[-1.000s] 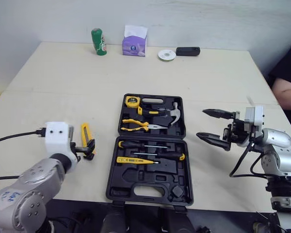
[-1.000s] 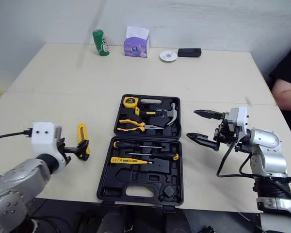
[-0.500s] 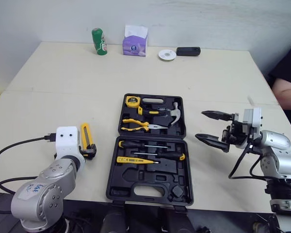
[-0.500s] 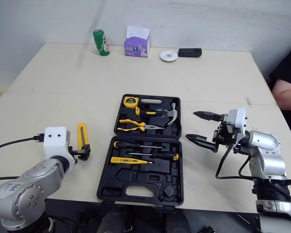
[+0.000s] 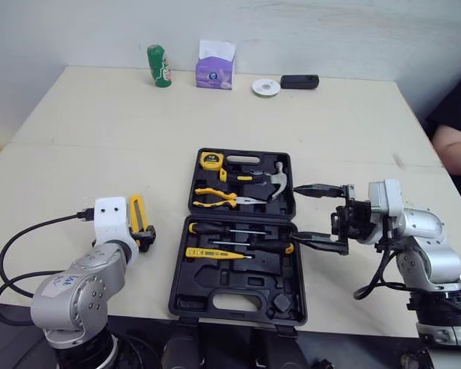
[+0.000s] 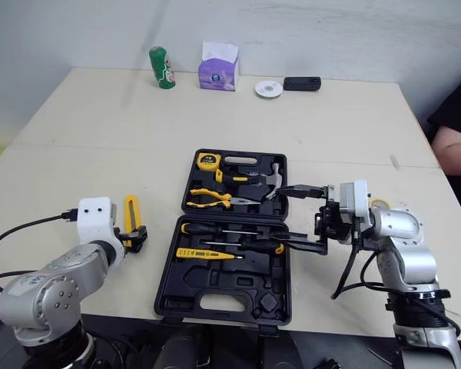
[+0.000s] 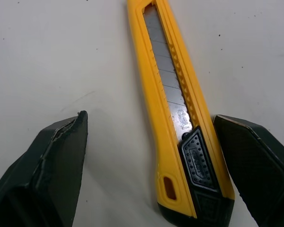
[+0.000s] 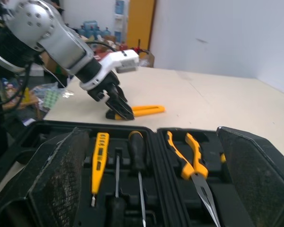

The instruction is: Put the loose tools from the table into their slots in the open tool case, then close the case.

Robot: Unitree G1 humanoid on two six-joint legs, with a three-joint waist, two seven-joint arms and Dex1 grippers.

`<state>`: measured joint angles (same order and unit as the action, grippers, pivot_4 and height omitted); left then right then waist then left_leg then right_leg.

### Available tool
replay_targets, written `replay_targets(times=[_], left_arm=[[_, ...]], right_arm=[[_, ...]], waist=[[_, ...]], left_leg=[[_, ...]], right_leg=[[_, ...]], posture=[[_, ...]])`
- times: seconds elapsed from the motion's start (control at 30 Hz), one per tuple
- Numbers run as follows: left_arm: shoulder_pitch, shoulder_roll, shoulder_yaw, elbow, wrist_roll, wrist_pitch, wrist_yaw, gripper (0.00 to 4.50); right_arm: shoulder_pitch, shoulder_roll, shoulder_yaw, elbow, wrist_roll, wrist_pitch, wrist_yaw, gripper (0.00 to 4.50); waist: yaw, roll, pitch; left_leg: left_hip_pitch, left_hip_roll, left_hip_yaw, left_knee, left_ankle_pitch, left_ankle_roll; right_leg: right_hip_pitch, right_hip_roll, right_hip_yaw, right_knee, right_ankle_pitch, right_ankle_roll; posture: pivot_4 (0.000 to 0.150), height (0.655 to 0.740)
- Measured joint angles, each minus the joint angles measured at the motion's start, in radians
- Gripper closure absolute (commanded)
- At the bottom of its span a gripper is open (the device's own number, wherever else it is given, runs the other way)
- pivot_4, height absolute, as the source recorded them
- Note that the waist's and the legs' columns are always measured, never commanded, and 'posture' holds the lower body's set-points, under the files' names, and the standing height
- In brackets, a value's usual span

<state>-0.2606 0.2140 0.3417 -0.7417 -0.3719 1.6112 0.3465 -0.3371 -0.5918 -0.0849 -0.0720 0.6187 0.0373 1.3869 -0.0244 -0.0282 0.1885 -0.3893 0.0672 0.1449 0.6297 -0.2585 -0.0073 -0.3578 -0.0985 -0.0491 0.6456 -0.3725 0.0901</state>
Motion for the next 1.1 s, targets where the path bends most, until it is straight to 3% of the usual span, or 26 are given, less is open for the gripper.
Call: replay_targets(times=[0.17, 0.4, 0.87, 1.1], left_arm=[[0.005, -0.004, -0.009, 0.009, 0.016, -0.012, -0.011, 0.05], [0.021, -0.045, -0.016, 0.011, 0.028, -0.022, -0.024, 3.12], [0.038, -0.006, 0.069, 0.003, 0.063, -0.026, -0.129, 3.20], [0.097, 0.224, 0.118, 0.002, -0.007, -0.233, -0.433, 3.20]], right_arm=[[-0.009, 0.008, 0.023, -0.029, -0.002, -0.015, 0.023, 0.00], [-0.009, 0.005, 0.037, -0.051, -0.002, -0.009, 0.016, 0.00], [-0.030, -0.011, 0.035, -0.043, -0.013, 0.006, -0.017, 0.00], [-0.025, -0.028, 0.034, -0.026, -0.048, -0.018, -0.025, 0.00]], waist=[[0.002, 0.000, 0.000], [-0.004, 0.001, -0.001], [-0.007, 0.004, -0.002], [-0.003, 0.000, 0.000]], left_leg=[[0.000, 0.000, 0.000, 0.000, 0.000, 0.000], [0.002, 0.000, 0.000, -0.001, 0.000, 0.000], [0.003, 0.001, 0.000, -0.002, 0.000, -0.001], [-0.001, 0.001, 0.000, -0.002, -0.002, -0.003]], right_leg=[[0.000, 0.000, 0.000, 0.000, 0.000, 0.000], [0.001, 0.000, 0.000, 0.000, 0.000, 0.000], [0.000, 0.001, 0.001, 0.000, 0.000, -0.001], [-0.003, 0.000, 0.000, -0.002, 0.000, -0.002]], posture=[[0.150, 0.7400], [0.150, 0.7400], [0.150, 0.7400], [0.150, 0.7400]])
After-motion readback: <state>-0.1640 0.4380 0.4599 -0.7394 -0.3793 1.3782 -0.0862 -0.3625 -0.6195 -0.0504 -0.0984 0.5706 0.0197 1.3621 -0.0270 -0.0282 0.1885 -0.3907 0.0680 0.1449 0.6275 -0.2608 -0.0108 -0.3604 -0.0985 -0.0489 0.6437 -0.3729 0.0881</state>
